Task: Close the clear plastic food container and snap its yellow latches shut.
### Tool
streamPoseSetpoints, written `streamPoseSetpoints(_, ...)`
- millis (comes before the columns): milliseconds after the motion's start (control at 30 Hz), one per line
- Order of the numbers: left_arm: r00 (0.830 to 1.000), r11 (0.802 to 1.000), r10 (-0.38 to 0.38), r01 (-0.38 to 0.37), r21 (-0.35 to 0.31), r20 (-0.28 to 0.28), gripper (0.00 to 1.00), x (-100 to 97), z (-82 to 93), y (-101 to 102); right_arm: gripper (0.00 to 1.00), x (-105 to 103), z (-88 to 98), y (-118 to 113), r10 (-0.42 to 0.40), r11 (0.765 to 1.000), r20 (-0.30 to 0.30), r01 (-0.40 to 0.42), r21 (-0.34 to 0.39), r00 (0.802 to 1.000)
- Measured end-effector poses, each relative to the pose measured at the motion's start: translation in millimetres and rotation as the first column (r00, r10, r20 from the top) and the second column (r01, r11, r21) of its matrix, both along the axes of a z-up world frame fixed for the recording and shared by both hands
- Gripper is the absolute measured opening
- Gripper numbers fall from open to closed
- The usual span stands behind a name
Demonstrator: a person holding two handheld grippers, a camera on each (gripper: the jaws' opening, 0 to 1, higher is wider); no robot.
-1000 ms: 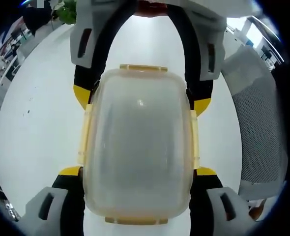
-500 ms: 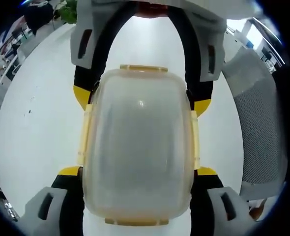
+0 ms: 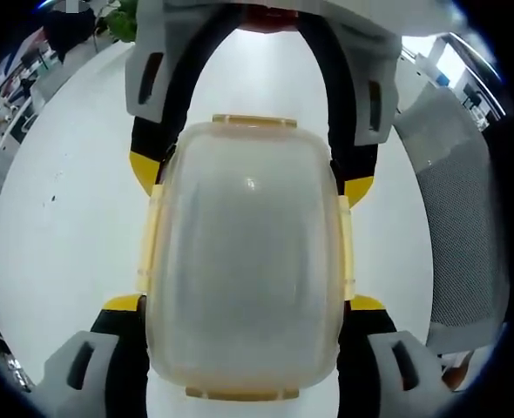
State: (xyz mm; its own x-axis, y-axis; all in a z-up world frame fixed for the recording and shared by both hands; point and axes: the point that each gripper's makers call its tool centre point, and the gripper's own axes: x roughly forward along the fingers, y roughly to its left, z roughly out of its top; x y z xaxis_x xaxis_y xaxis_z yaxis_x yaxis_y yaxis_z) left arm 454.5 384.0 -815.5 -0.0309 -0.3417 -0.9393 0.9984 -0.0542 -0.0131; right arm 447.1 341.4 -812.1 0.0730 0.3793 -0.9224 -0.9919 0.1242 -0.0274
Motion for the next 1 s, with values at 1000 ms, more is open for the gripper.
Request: streamPoseSetpoints(1000, 1.000, 1.000, -0.017, 0.017, -0.018, -0.002, 0.97, -7.9, 1.2, 1.4, 0.95, 0.3, 8.4, 2.1, 0.014, 0.999, 0.027, -0.015, 0.033, 1.000)
